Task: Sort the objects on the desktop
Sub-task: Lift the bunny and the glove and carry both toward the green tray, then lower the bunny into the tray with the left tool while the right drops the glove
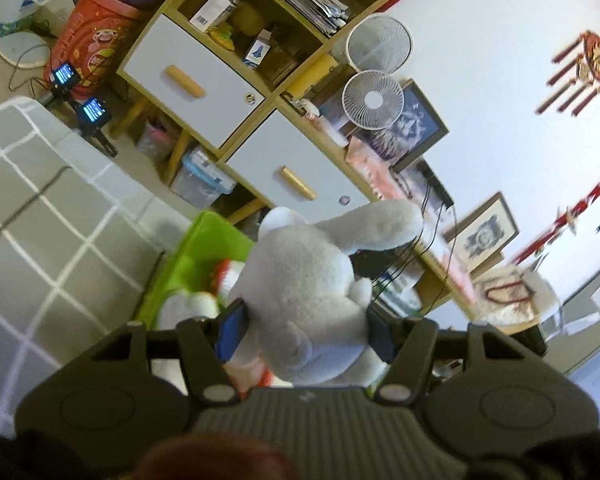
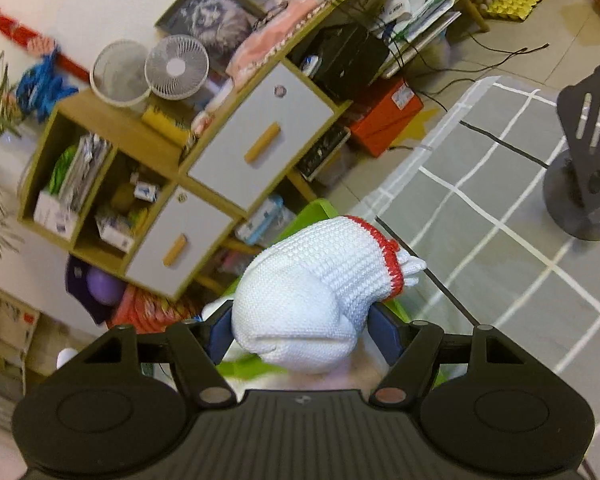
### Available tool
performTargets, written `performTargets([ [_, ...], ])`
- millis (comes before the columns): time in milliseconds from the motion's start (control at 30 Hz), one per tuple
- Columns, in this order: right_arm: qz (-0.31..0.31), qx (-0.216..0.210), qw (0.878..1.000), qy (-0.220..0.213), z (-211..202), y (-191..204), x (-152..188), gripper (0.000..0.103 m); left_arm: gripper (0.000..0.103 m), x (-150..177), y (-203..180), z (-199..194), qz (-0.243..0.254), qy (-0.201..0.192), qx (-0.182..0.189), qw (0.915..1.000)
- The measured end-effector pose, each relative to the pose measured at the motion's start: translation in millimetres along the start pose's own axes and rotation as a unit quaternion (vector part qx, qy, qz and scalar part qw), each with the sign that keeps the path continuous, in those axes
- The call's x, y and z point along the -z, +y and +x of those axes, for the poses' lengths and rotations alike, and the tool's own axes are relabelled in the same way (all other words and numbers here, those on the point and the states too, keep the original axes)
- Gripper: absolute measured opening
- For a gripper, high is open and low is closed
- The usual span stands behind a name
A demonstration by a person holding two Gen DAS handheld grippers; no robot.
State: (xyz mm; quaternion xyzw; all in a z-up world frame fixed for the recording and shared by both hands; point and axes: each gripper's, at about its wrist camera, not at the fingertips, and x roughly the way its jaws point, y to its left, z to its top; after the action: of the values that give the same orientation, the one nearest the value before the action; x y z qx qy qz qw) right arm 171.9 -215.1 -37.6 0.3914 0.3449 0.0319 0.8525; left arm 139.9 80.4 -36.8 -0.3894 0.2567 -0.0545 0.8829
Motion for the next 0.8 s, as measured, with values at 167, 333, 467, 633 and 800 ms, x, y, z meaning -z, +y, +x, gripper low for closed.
performTargets([
  [167, -0.005, -0.006, 1.000, -0.019, 11.8, 2.2, -2.5, 0.071, 0.061, 4.0, -6.6, 20.6, -0.028, -0.006, 0.029, 0.9992],
  [333, -0.001, -0.010, 1.000, -0.026, 16.1, -2.0, -6.5, 0.071, 0.061, 14.1, -12.1, 38.9, -0.015, 0.009, 0.029, 0.9994],
  [467, -0.004, -0.014, 1.000, -0.017, 20.0, -4.1, -5.5, 0.071, 0.070, 19.8, -7.3, 48.7, -0.015, 0.024, 0.032, 0.9991],
  [633, 0.016, -0.025, 1.000, -0.006, 20.8, -8.7, -4.9, 0.080, 0.093, 22.0, -2.8, 49.8, -0.040, 0.039, 0.071, 0.9959],
  [800, 0.020, -0.036, 0.999, -0.005, 18.2, -10.2, -4.9, 0.083, 0.096, 24.8, -6.1, 49.7, -0.026, 0.045, 0.073, 0.9960],
])
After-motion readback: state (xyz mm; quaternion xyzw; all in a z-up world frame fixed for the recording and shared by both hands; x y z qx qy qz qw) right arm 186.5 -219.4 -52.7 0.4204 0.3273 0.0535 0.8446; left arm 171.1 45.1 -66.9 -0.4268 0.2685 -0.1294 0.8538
